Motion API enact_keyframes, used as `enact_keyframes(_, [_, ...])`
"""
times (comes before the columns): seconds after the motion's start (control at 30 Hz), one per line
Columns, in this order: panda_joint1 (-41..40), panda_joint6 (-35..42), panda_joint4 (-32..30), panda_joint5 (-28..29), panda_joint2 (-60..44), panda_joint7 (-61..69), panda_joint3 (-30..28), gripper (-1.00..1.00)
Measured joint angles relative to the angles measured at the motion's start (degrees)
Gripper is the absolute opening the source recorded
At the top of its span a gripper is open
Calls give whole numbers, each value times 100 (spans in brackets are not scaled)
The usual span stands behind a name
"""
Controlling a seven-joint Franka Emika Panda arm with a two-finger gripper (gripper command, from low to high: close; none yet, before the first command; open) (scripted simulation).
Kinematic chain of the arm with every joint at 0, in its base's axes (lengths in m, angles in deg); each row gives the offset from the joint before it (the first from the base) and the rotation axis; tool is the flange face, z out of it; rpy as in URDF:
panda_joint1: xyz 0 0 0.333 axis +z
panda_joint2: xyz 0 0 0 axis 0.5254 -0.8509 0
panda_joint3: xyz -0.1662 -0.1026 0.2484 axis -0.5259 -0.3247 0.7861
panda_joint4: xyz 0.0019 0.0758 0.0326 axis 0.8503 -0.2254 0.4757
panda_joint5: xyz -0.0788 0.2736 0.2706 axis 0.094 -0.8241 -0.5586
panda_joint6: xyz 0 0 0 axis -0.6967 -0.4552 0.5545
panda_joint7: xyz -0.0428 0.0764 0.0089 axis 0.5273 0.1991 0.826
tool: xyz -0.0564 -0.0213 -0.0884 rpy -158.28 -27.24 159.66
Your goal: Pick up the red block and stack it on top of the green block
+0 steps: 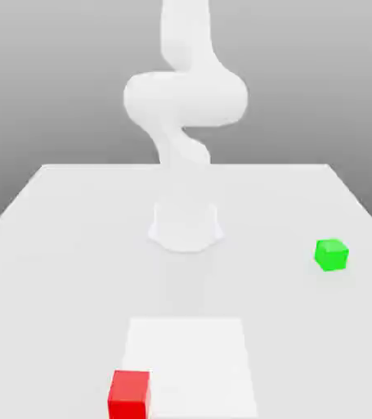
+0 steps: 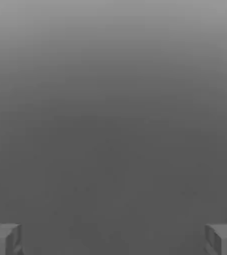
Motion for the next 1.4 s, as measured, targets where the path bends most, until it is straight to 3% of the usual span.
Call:
enact_keyframes(0.83, [-238, -1804, -584, -296, -5226, 793, -507, 0])
enact_keyframes(1.0, [-365, -2556, -482, -461, -6263, 942, -379, 0])
enact_keyframes(1.03, [-387, -2673, -460, -488, -6405, 962, -353, -100])
enact_keyframes(1.23, [-399, -2729, -449, -496, -6476, 967, -336, -100])
enact_keyframes(1.4, [-326, -2087, -574, -328, -5708, 844, -445, -100])
